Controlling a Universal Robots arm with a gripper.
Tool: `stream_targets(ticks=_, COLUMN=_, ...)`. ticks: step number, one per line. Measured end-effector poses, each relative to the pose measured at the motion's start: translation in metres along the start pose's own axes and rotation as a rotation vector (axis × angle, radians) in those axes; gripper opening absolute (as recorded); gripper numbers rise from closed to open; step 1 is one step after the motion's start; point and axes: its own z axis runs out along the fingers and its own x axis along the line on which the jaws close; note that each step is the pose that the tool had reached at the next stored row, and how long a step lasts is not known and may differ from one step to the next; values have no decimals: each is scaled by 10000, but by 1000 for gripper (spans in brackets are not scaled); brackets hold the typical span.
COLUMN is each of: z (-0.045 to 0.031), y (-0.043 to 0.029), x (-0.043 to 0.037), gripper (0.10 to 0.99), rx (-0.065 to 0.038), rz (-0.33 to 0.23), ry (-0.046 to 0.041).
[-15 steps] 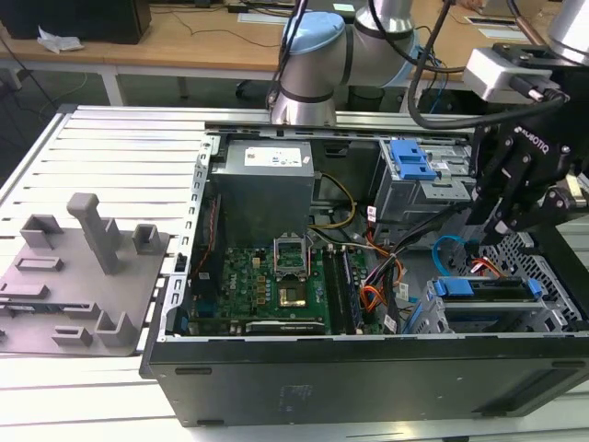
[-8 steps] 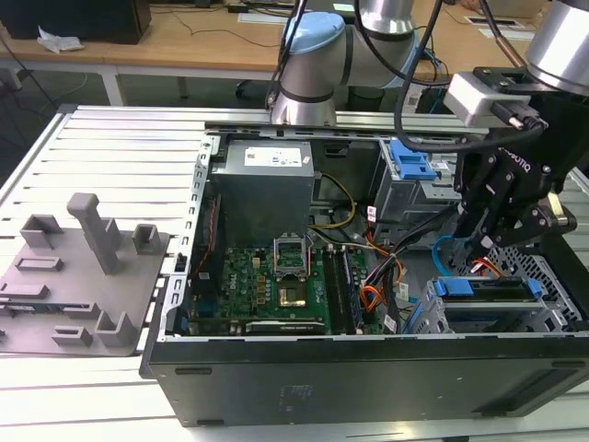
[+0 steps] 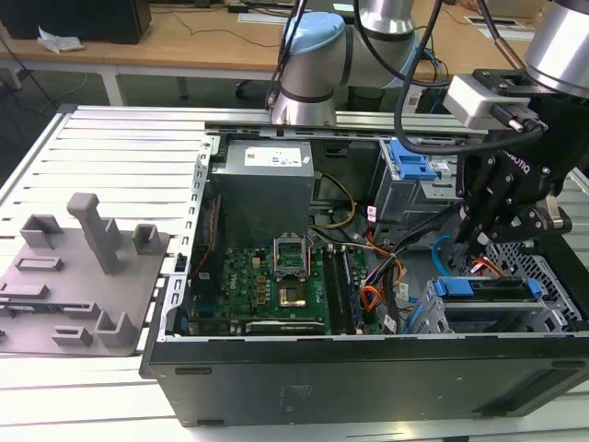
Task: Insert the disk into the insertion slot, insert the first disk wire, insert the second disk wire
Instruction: 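Insert the second disk wire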
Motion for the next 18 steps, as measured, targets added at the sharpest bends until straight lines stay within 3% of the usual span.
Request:
stream_targets(ticks=2, z=1, y=0, x=0, gripper=165, rx=0, rz=0, ry=0)
stream_targets(ticks=9, z=3, y=0, x=0, gripper=161, rx=0, rz=0, ry=0)
stream_targets(ticks=11, z=6, y=-28, x=3, gripper=161, rx=-2, rz=20, ry=-4)
stream_targets(ticks=12, z=9, y=-43, x=5, gripper=161, rx=-7, rz=88, ry=-8)
stream_targets(ticks=15, z=20, y=-47, x=5, gripper=161, rx=-51, rz=958, ry=-55)
stream_targets(ticks=18, z=21, y=-47, x=8, gripper=161, rx=-63, rz=1182, ry=-69)
